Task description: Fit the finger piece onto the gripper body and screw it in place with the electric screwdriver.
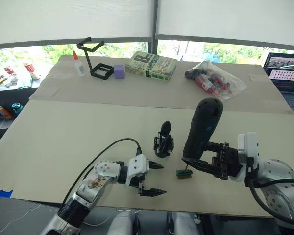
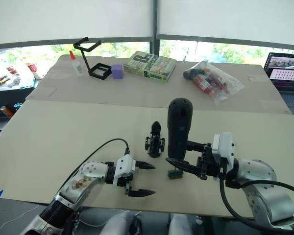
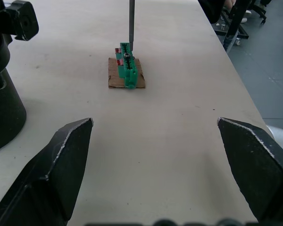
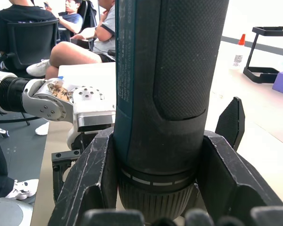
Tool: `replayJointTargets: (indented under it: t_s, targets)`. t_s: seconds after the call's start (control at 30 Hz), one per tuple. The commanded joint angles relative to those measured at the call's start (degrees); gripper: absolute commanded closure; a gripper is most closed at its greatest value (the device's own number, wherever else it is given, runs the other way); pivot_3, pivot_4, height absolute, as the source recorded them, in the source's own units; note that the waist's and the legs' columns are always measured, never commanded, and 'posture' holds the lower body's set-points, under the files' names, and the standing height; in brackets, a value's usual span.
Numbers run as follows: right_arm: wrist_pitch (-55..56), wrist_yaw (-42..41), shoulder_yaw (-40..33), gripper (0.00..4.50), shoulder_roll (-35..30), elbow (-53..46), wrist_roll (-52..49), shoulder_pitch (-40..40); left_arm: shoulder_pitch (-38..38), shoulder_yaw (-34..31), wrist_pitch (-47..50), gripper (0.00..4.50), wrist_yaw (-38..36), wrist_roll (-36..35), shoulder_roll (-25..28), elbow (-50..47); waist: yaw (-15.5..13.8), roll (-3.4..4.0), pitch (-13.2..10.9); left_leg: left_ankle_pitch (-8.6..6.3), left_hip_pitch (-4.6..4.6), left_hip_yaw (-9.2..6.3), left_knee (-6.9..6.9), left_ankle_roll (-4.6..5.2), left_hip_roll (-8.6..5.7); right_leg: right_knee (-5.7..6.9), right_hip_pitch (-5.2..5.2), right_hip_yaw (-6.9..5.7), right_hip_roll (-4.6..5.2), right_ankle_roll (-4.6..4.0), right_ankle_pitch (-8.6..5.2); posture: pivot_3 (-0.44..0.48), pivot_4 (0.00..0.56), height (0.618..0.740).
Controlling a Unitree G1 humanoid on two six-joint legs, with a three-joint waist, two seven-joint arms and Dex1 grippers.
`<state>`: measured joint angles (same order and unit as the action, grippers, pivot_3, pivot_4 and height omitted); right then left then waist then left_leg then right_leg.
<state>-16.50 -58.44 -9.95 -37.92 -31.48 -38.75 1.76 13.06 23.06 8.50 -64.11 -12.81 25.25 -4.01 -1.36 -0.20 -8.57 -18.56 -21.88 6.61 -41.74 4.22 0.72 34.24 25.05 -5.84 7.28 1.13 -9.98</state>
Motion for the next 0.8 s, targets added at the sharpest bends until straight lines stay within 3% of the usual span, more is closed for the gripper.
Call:
replayJointTargets:
  t_s: [0.03, 0.8]
  targets:
    - [2.33, 0.38, -2.16, 2.57, 0.41, -1.35, -1.11, -0.54, 0.27, 0.15, -1.22, 0.04, -0.33, 0.12, -0.32, -0.58, 0.0, 0.0, 0.0, 0.0, 0.0, 0.0, 0.0, 0.0, 0.0, 0.0, 0.0, 0.0, 0.0, 0.0, 0.0, 0.0, 0.15, 0.74]
    - [2.4, 0.63, -1.31, 2.57, 0.77, -0.9, 0.39, -0.37, 0.43, -0.05, -0.9, 0.04, -0.26, 0.07, -0.28, -0.74, 0.05, 0.0, 0.0, 0.0, 0.01, 0.01, -0.01, 0.0, 0.0, 0.02, 0.0, 0.01, 0.0, 0.0, 0.0, 0.0, 0.15, 0.74]
